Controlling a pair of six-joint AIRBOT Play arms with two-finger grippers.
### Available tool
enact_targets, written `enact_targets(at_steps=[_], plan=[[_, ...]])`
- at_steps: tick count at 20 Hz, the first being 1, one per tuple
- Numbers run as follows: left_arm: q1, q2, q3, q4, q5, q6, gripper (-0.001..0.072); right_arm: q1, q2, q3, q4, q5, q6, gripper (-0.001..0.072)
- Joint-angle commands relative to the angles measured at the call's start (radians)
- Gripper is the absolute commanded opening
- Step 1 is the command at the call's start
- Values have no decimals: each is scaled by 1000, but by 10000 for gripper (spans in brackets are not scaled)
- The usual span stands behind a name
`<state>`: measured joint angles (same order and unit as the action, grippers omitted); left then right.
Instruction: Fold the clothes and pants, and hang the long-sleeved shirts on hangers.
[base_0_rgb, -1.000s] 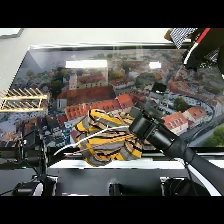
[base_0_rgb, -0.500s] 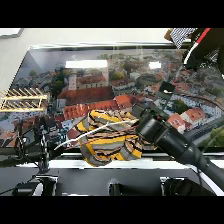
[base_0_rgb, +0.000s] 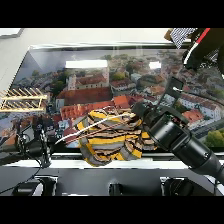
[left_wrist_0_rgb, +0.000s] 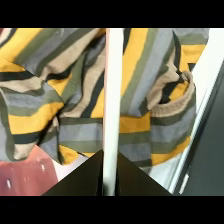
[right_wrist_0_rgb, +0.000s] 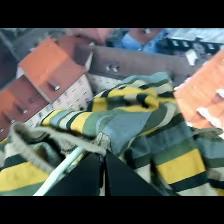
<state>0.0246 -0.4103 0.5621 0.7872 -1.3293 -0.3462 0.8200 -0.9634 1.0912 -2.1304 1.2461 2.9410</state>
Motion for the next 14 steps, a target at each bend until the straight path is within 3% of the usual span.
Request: enact_targets(at_steps=[1,5,14], plan=[[-19,0,0,-1,78,7,32,1,5,34,20,9,-52,30],[-20,-1,0,-3,120,11,32,1,5,102,-28,71,-133,30],[-93,-74,0,-145,116,53,32,1,-9,119,-33,61,-134,30]])
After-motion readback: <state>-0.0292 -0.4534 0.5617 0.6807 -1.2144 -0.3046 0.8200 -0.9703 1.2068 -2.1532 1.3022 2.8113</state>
